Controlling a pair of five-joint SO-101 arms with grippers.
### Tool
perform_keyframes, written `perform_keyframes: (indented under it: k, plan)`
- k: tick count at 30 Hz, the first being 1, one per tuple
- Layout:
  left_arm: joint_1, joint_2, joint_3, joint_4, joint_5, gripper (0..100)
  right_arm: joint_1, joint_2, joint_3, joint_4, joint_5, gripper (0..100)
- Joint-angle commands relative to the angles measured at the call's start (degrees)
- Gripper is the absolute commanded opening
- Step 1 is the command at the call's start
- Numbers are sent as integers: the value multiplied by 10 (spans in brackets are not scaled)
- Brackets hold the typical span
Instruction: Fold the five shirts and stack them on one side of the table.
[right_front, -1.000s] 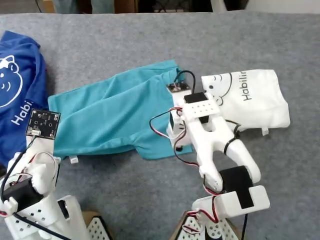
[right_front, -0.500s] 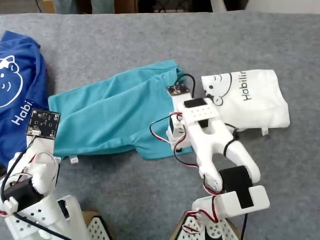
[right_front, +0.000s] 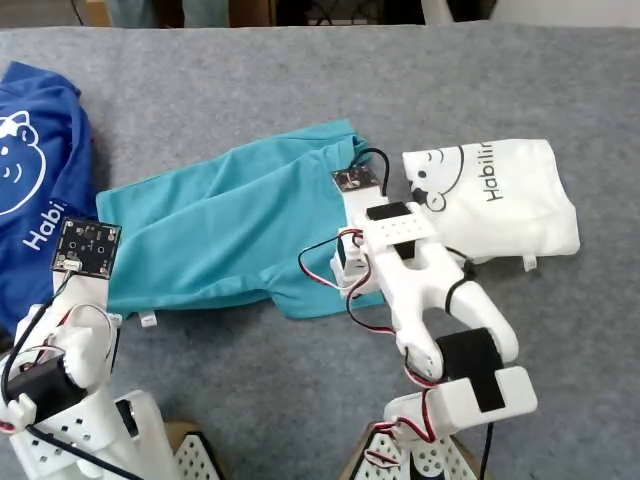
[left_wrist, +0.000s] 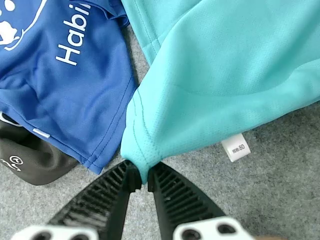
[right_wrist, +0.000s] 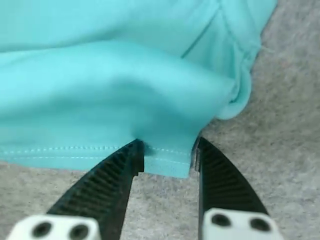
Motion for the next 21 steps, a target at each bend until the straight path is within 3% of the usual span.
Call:
perform_keyframes:
  k: [1, 10, 15, 21]
  plan:
    - [-4, -3, -7, -2, -3, 29, 11, 51, 0, -6, 0, 181]
    - [-4, -3, -8, -1, -4, 29, 11, 92, -4, -5, 0, 175]
    - [-4, -3, -11, 0, -4, 29, 11, 92, -4, -3, -1, 23]
    - [-1, -3, -26, 0, -3, 29, 38, 87, -15, 2, -5, 15]
